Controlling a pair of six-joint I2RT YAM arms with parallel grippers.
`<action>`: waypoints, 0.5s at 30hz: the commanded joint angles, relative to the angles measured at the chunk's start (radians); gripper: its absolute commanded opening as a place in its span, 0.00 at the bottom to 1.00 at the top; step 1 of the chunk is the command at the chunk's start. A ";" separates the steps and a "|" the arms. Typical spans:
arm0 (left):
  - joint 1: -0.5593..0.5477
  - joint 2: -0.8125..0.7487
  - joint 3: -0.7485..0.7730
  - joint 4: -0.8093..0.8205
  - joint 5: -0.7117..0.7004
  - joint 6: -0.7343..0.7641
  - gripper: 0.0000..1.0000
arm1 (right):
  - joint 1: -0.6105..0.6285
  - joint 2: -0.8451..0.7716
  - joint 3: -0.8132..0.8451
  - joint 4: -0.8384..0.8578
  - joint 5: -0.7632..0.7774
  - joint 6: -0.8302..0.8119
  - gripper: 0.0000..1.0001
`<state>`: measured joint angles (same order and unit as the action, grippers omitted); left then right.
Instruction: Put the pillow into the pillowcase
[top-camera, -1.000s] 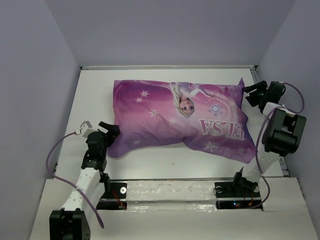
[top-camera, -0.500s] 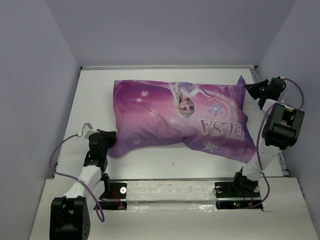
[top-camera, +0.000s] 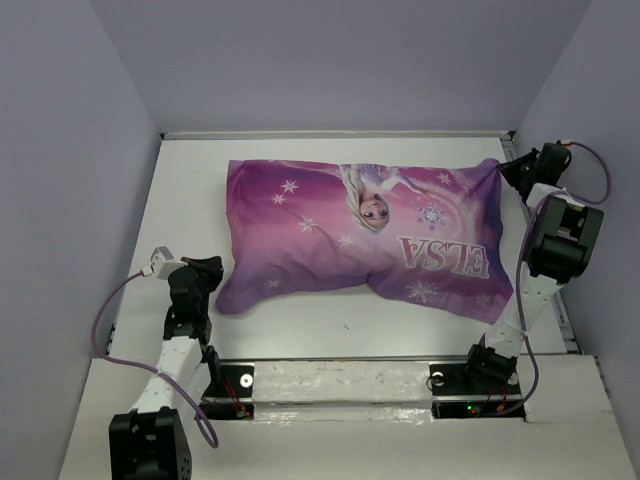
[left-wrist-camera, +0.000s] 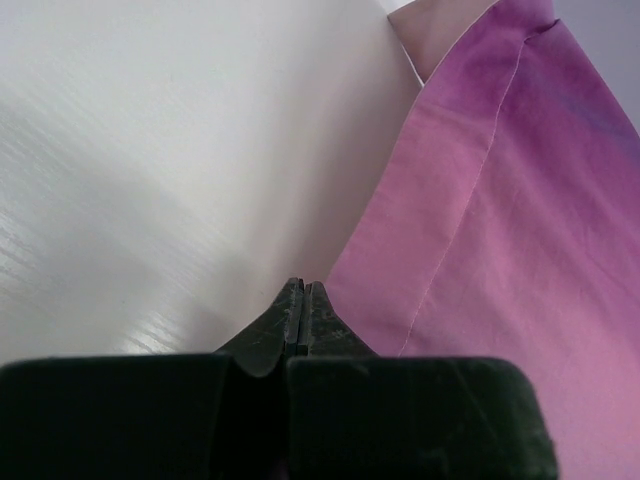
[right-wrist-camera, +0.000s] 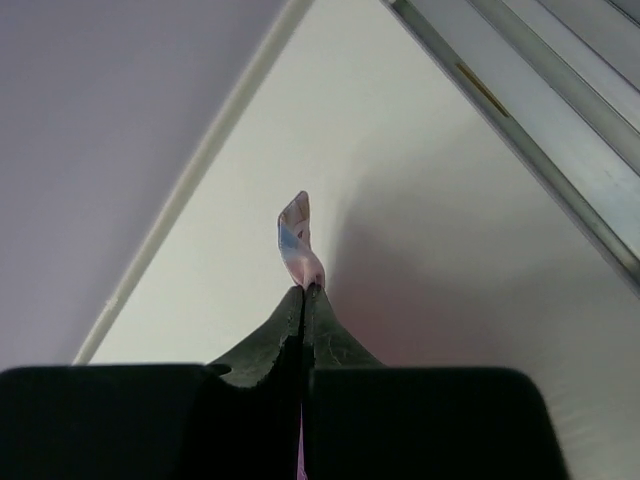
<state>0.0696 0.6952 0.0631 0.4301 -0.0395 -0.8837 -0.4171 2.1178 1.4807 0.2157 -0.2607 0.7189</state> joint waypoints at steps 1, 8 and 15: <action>0.007 -0.019 0.004 0.010 -0.026 0.014 0.00 | -0.005 0.028 0.078 -0.067 0.087 -0.071 0.00; 0.009 -0.042 0.053 -0.033 -0.042 0.029 0.02 | 0.015 0.030 0.168 -0.110 0.022 -0.078 0.39; -0.001 -0.120 0.242 -0.089 -0.106 0.045 0.92 | 0.142 -0.255 0.054 -0.116 0.096 -0.140 0.73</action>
<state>0.0738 0.6312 0.1524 0.3264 -0.0822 -0.8673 -0.3695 2.0991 1.5730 0.0662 -0.2119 0.6376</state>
